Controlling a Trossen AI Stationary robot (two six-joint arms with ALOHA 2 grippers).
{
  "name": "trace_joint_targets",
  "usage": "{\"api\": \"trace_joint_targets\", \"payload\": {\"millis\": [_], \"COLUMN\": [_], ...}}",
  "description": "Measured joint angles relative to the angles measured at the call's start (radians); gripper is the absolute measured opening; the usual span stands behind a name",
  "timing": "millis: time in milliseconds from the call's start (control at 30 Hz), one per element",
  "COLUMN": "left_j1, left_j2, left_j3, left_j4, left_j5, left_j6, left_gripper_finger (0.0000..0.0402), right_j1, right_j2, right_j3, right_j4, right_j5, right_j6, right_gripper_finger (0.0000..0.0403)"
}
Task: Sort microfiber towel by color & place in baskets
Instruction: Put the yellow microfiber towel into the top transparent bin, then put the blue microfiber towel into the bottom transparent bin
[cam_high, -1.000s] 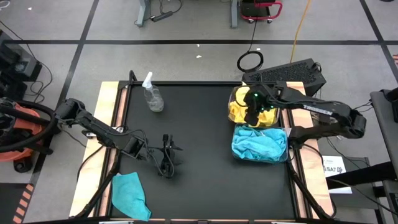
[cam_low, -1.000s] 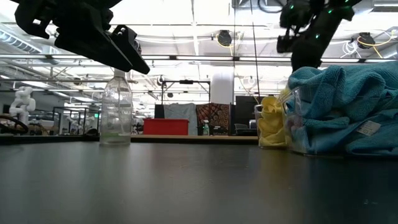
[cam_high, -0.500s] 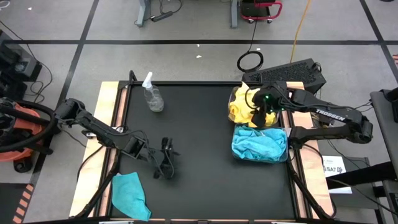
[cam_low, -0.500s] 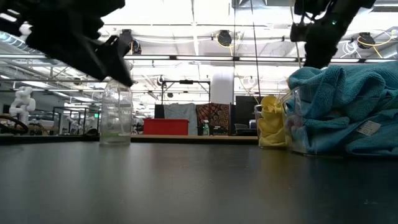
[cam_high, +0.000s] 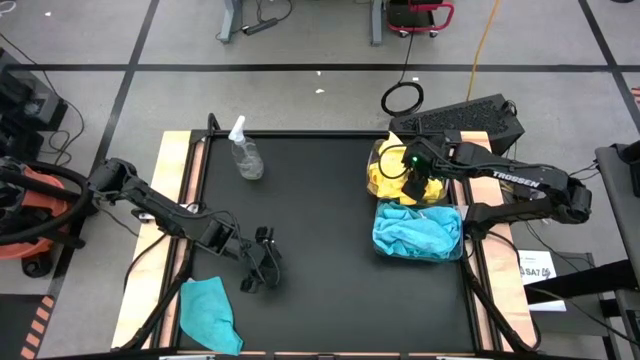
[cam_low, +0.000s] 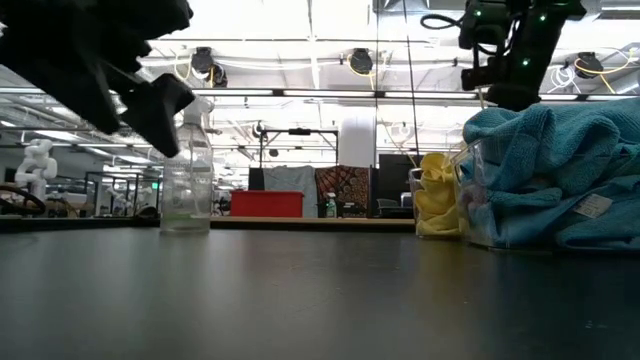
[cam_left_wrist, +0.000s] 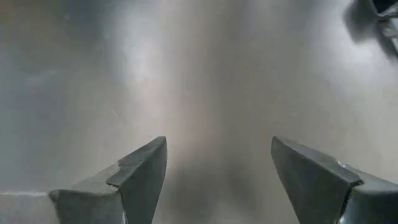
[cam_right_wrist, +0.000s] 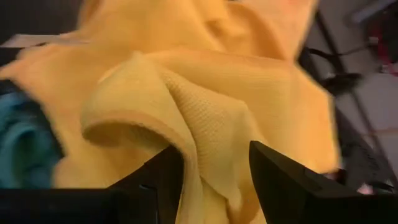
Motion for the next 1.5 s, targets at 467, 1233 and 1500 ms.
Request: {"api": "trace_joint_targets", "payload": {"millis": [467,1233,1500], "left_j1": [-0.115,-0.524,-0.611], "left_j2": [0.0,0.0,0.093], "left_j3": [0.001,0.002,0.002], "left_j4": [-0.253,-0.277,-0.267], "left_j5": [0.21,0.23,0.094], "left_j6": [-0.225,-0.913,-0.89], "left_gripper_finger": [0.0295,0.0265,0.0265], "right_j1": [0.001,0.0,0.0], "right_j2": [-0.085,-0.318,-0.318], "right_j3": [0.0,0.0,0.0], "right_j4": [-0.008,0.103,0.109], "right_j5": [-0.273,-0.305,-0.305], "right_j6": [-0.036,-0.031,-0.042], "right_gripper_finger": [0.025,0.0341,0.0341]}}
